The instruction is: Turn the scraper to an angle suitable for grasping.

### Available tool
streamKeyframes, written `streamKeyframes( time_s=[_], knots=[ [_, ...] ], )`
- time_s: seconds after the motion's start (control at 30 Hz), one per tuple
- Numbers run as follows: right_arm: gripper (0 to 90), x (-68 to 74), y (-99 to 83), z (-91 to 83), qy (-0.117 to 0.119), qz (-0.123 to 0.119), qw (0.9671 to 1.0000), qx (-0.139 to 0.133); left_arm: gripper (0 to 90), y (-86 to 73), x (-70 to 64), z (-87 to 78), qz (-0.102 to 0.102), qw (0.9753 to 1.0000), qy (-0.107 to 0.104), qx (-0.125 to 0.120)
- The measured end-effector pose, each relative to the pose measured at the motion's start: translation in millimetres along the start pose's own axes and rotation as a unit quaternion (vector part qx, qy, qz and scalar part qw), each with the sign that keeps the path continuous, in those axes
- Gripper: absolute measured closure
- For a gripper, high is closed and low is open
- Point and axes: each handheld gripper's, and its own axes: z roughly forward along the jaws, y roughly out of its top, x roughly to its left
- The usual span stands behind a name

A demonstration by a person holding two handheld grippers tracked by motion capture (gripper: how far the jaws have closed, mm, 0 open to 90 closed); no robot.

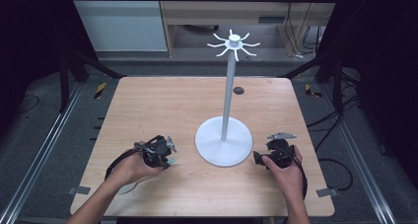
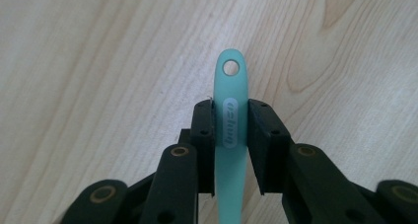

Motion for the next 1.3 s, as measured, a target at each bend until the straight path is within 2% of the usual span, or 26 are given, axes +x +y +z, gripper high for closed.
streamKeyframes(
  time_s=[0.1, 0.2, 0.43, 0.53, 0.63, 0.77, 0.97, 1.17, 1.3],
  knots=[
    [7.4, 0.1, 0.0, 0.2, -0.001, -0.001, 1.0, 0.0, 73.6, -3.3, 1.5, -11.7, -0.008, 0.9995, 0.009, -0.028],
    [7.4, 0.2, 0.1, 0.4, -0.001, -0.001, 1.0, 0.0, 73.6, -7.9, 3.1, -26.6, -0.017, 0.9979, 0.018, -0.06],
    [7.3, 0.8, 0.3, 0.3, -0.001, -0.002, 1.0, 0.0, 73.7, -13.4, 4.2, -54.1, -0.03, 0.9927, 0.036, -0.111],
    [7.3, 0.9, 0.3, 0.4, -0.001, -0.002, 1.0, 0.0, 73.8, -14.0, 3.0, -63.5, -0.033, 0.9896, 0.041, -0.134],
    [7.3, 0.6, 0.2, 0.1, -0.001, -0.002, 1.0, -0.001, 73.9, -15.5, 3.1, -71.7, -0.034, 0.9875, 0.047, -0.147],
    [7.3, 0.8, 0.3, 0.6, 0.0, -0.002, 1.0, 0.0, 74.0, -15.5, 1.1, -82.9, -0.039, 0.9833, 0.05, -0.17],
    [7.3, 0.8, 0.2, 0.6, -0.001, -0.003, 1.0, 0.0, 74.4, -11.5, -1.0, -99.5, -0.036, 0.978, 0.06, -0.197],
    [7.3, 0.8, 0.2, 0.5, 0.0, -0.003, 1.0, -0.001, 74.7, -5.8, -1.3, -108.0, -0.038, 0.9722, 0.059, -0.223],
    [7.3, 0.8, 0.2, 0.6, 0.0, -0.003, 1.0, 0.0, 75.1, -2.5, -1.2, -110.1, -0.039, 0.9704, 0.061, -0.23]
  ],
)
